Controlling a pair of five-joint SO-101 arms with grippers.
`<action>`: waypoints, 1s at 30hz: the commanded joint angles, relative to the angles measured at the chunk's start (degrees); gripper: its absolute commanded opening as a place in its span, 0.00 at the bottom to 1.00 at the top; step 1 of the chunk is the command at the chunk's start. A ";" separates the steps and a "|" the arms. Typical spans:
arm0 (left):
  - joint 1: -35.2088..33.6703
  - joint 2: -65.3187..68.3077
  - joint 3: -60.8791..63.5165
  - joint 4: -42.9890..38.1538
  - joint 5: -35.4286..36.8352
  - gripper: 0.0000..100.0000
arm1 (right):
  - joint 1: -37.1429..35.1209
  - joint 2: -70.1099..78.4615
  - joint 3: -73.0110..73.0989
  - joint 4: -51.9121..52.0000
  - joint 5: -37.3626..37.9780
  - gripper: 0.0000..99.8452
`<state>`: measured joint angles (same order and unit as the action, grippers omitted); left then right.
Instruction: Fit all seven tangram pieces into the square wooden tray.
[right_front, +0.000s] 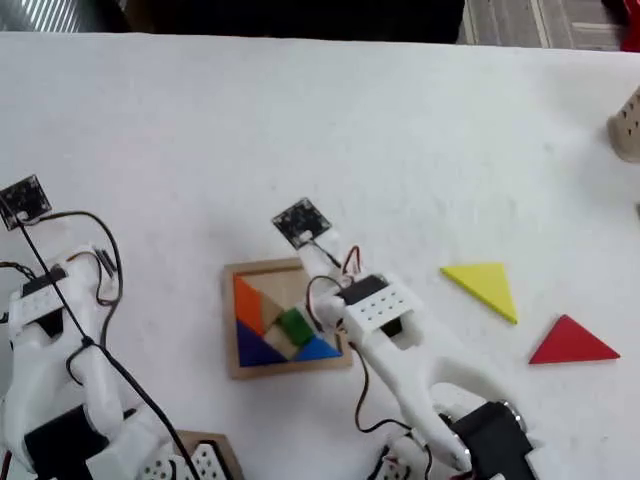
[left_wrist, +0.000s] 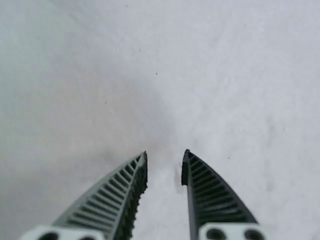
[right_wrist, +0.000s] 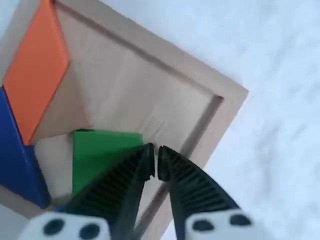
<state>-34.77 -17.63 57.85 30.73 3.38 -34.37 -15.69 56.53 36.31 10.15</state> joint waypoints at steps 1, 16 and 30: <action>-0.13 -1.01 -1.32 -1.23 0.44 0.13 | -1.19 -0.31 -2.55 0.40 -0.44 0.02; -0.13 -1.01 -1.41 -1.23 0.44 0.13 | -7.87 -1.98 -2.73 1.98 -0.53 0.02; -0.13 -1.01 -1.41 -1.23 0.44 0.13 | -3.30 -8.48 -0.70 -2.51 -9.14 0.02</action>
<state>-34.77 -17.63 57.85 30.73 3.38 -38.86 -24.48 56.18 38.42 6.37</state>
